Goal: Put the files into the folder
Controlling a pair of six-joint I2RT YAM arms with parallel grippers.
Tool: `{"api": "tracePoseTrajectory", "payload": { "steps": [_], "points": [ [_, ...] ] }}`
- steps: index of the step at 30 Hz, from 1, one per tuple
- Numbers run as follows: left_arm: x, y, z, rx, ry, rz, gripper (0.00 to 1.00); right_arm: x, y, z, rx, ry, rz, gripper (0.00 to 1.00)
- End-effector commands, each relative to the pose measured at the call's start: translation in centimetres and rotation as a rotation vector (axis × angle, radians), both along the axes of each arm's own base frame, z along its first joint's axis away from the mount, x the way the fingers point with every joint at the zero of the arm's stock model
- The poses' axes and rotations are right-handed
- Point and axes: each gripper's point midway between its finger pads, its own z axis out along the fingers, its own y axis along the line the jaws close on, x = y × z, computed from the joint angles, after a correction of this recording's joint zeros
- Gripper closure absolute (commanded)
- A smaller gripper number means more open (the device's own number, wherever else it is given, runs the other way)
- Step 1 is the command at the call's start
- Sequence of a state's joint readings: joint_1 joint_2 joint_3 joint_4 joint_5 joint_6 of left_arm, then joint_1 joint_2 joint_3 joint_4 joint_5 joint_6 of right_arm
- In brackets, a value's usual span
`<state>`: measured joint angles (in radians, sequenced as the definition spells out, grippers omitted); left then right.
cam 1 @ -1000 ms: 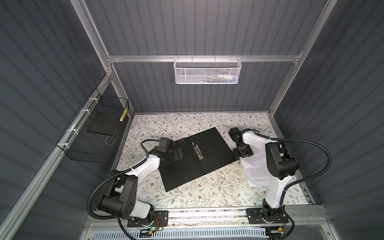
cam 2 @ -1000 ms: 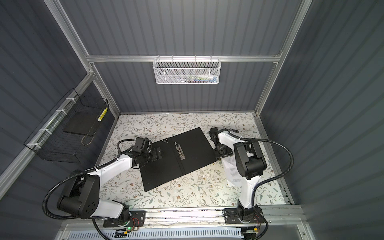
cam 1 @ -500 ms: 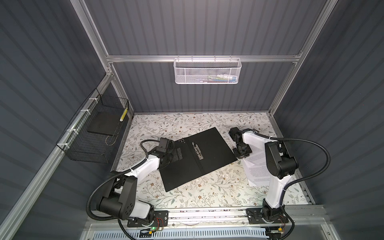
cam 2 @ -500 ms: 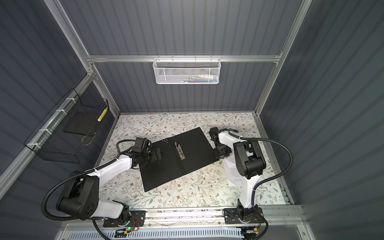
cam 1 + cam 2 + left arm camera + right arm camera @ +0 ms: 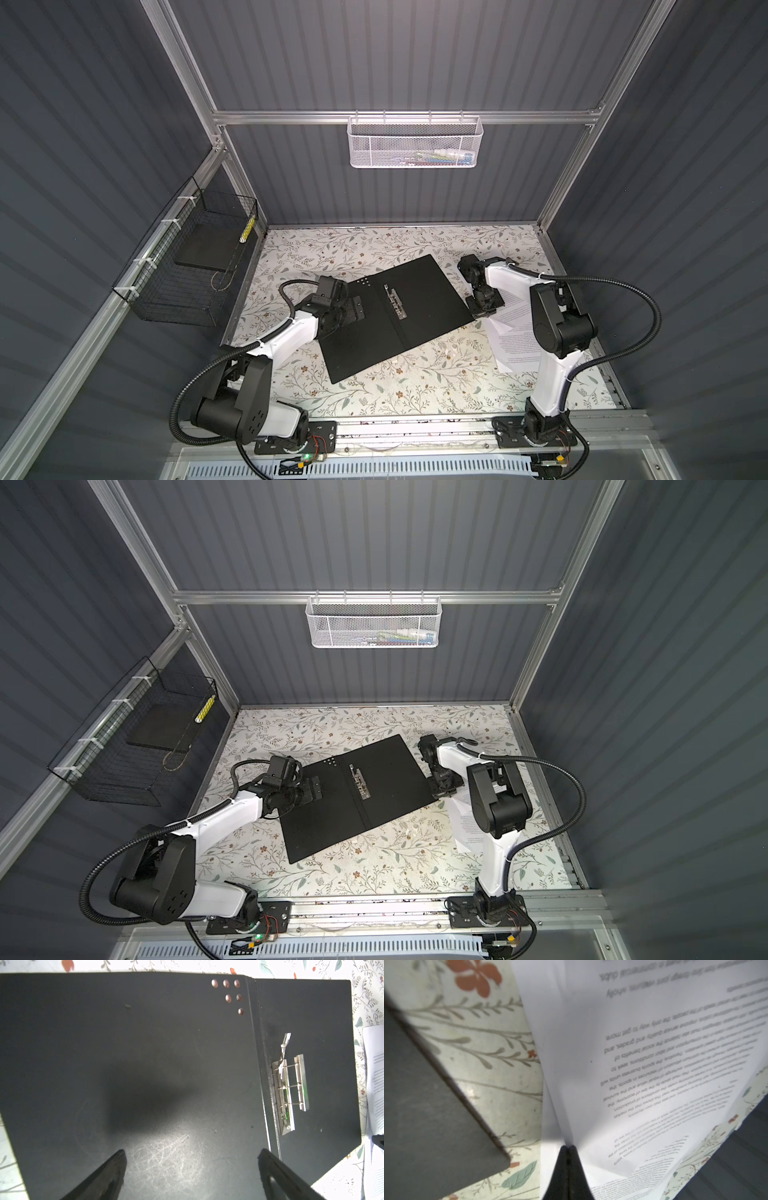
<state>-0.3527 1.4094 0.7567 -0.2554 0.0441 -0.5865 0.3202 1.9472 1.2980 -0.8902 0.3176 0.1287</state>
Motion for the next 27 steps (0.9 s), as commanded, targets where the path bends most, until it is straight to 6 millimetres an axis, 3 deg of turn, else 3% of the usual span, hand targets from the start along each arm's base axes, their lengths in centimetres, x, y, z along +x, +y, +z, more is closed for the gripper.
{"api": "tracePoseTrajectory", "payload": {
  "steps": [1,8,12,13,14,15,16,20,27],
  "points": [
    [-0.7,0.5,-0.2,0.016,0.013,0.001,0.0,0.2,-0.6,1.8,-0.024,-0.019,0.005,1.0],
    [-0.6,0.6,-0.1,0.014,0.007,0.004,0.0,0.7,-0.3,4.0,0.006,-0.075,0.002,1.0],
    [-0.7,0.5,-0.2,0.013,0.012,0.001,0.0,0.6,0.3,4.0,0.04,-0.069,0.001,1.0],
    [-0.6,0.4,-0.2,0.013,0.012,0.001,0.0,0.6,0.1,3.7,0.022,-0.058,0.001,0.92],
    [-0.6,0.4,-0.2,0.011,0.013,0.001,0.0,0.5,-0.2,3.4,0.003,-0.048,0.005,0.63],
    [-0.7,0.4,-0.3,0.012,0.014,0.0,0.0,0.4,-0.5,3.0,-0.011,-0.038,0.01,0.41],
    [-0.7,0.5,-0.3,0.013,0.014,-0.001,0.0,0.3,-0.6,2.6,-0.022,-0.026,0.016,0.34],
    [-0.8,0.5,-0.4,0.015,0.017,-0.001,0.0,-0.1,-0.8,1.2,-0.044,0.035,0.039,0.31],
    [-0.8,0.5,-0.4,0.016,0.016,0.001,0.0,-0.3,-1.8,0.6,-0.026,0.057,0.019,0.33]
  ]
}}
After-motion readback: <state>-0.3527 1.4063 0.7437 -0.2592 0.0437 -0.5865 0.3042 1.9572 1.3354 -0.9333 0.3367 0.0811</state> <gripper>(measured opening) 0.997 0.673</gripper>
